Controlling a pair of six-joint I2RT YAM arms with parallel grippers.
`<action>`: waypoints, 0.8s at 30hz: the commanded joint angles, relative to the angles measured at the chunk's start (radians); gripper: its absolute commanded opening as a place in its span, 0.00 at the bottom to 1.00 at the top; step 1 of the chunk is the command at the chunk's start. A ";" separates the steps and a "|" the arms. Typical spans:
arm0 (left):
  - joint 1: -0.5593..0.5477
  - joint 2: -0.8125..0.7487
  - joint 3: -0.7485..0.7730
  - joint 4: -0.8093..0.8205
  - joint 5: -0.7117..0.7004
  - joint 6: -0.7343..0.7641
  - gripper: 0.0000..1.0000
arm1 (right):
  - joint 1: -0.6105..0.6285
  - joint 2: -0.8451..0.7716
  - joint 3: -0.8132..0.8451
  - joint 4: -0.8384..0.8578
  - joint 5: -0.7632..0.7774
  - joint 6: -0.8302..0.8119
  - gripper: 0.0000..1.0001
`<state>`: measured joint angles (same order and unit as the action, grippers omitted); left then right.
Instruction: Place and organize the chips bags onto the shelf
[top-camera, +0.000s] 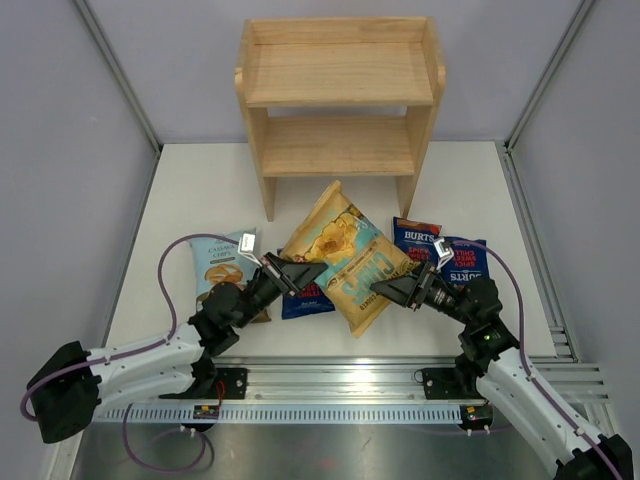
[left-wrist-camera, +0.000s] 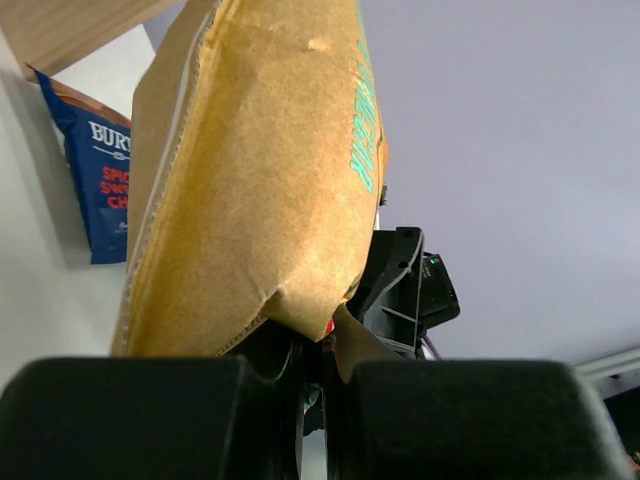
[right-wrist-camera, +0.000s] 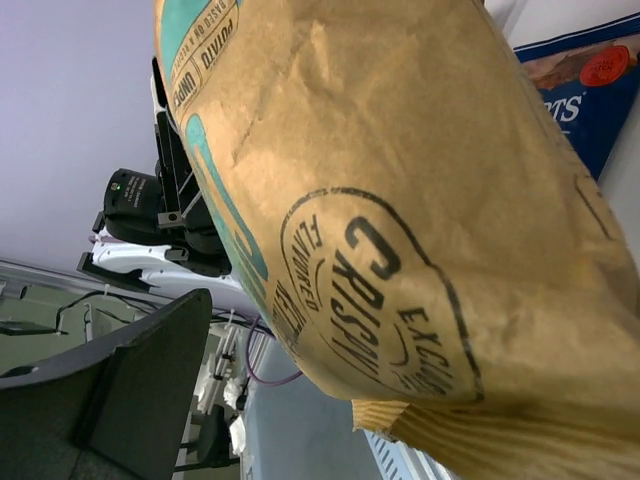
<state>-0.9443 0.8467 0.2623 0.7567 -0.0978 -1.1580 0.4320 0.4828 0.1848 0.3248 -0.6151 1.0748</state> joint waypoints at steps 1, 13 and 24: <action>-0.005 0.035 0.048 0.233 0.119 -0.040 0.00 | 0.008 -0.013 -0.001 0.114 -0.025 0.014 0.97; -0.005 -0.066 0.202 -0.297 0.021 0.145 0.62 | 0.008 -0.234 0.008 -0.023 0.121 -0.021 0.23; -0.004 -0.302 0.353 -1.012 -0.403 0.221 0.99 | 0.008 -0.054 0.108 0.044 0.245 0.010 0.17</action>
<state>-0.9455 0.6006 0.5282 0.0231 -0.2939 -0.9817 0.4320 0.3759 0.2195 0.2394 -0.4419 1.0691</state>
